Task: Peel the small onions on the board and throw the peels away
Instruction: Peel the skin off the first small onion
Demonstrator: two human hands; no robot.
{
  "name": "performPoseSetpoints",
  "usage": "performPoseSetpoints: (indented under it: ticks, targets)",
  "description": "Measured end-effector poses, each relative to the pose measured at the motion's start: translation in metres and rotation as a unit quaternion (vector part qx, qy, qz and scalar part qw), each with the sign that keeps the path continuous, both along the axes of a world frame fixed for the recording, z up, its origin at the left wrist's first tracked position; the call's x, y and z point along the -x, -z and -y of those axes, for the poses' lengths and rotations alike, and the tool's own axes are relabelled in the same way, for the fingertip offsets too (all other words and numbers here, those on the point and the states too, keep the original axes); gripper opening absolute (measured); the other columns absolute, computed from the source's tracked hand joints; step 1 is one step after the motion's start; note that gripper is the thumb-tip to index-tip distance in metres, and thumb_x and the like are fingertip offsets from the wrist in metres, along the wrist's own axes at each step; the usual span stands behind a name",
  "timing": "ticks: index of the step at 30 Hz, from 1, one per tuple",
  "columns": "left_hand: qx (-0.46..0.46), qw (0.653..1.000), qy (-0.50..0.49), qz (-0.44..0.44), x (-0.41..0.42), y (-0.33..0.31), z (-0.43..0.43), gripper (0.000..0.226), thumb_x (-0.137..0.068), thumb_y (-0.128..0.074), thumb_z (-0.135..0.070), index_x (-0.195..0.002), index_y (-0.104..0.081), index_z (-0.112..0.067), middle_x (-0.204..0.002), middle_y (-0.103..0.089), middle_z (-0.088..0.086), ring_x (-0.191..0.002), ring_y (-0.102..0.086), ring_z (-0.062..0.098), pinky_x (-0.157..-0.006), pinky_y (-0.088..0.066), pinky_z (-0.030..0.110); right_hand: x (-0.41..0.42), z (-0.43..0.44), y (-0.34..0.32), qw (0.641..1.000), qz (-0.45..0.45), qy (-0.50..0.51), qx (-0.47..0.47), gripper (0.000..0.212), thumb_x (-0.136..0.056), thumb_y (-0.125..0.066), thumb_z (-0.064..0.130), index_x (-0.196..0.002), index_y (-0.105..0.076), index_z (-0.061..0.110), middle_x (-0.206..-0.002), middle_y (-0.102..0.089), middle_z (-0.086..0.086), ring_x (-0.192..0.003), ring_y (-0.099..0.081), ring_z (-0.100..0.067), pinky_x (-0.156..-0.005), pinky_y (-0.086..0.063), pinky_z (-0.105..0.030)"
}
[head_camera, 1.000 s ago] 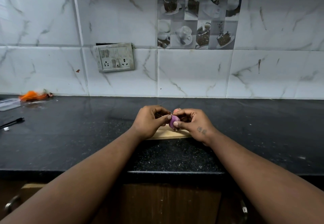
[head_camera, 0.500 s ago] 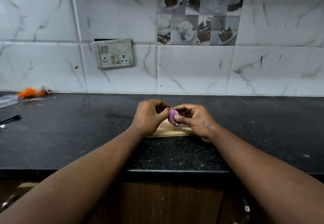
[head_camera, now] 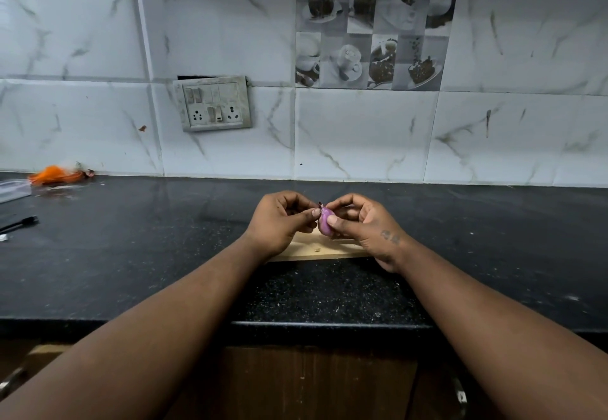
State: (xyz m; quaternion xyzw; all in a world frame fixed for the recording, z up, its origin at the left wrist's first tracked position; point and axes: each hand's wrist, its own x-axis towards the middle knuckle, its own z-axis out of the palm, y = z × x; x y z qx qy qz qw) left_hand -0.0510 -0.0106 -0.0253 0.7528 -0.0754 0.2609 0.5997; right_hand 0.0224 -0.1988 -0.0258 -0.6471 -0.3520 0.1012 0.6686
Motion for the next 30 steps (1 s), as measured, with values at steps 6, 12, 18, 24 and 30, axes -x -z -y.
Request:
performPoseSetpoints:
  ticks: [6, 12, 18, 24, 30]
  targets:
    - [-0.019, 1.0, -0.016, -0.01, -0.001, 0.0, 0.003, 0.004, -0.089, -0.074, 0.0, -0.086, -0.073, -0.001, -0.074, -0.071, 0.013, -0.062, -0.066, 0.014, -0.064, -0.061, 0.025, 0.0, -0.001, 0.0, 0.99, 0.102, 0.06, 0.073, 0.047, -0.064, -0.095, 0.012, -0.103, -0.069, 0.014, -0.108, -0.075, -0.012, -0.088, -0.07, -0.015, -0.084, -0.061, -0.036]
    - [-0.061, 0.997, -0.057, 0.001, 0.002, -0.002, 0.003, 0.004, -0.087, -0.078, -0.003, -0.084, -0.075, -0.004, -0.074, -0.074, 0.013, -0.064, -0.068, 0.016, -0.065, -0.061, 0.029, 0.005, -0.002, -0.002, 0.989, 0.122, 0.062, 0.062, 0.038, -0.064, -0.095, 0.008, -0.092, -0.071, 0.02, -0.098, -0.076, 0.003, -0.085, -0.071, -0.013, -0.085, -0.061, -0.041]
    - [-0.139, 0.984, -0.107, 0.024, 0.006, -0.004, 0.005, 0.008, -0.084, -0.077, -0.01, -0.077, -0.073, -0.012, -0.071, -0.073, 0.01, -0.058, -0.064, 0.012, -0.058, -0.054, 0.03, 0.013, -0.003, -0.006, 0.992, 0.108, 0.039, 0.046, 0.035, -0.067, -0.091, 0.0, -0.092, -0.073, 0.016, -0.098, -0.076, -0.003, -0.085, -0.071, -0.018, -0.088, -0.06, -0.047]
    - [-0.138, 0.989, -0.049, 0.019, 0.02, -0.004, 0.009, 0.009, -0.086, -0.073, -0.001, -0.079, -0.072, -0.008, -0.065, -0.068, 0.001, -0.055, -0.063, 0.011, -0.056, -0.051, 0.026, 0.023, 0.012, -0.005, 0.998, 0.046, -0.022, 0.022, 0.031, -0.074, -0.085, -0.006, -0.095, -0.079, 0.017, -0.123, -0.069, -0.016, -0.095, -0.071, -0.026, -0.101, -0.054, -0.057]
    - [-0.086, 0.996, -0.003, 0.003, 0.036, 0.002, 0.007, 0.019, -0.089, -0.069, 0.008, -0.079, -0.071, -0.007, -0.065, -0.065, 0.002, -0.054, -0.059, 0.011, -0.055, -0.05, 0.021, 0.048, 0.032, -0.004, 0.993, -0.043, -0.107, -0.032, 0.026, -0.072, -0.075, -0.001, -0.097, -0.079, 0.007, -0.096, -0.077, -0.016, -0.087, -0.074, -0.025, -0.081, -0.063, -0.031]
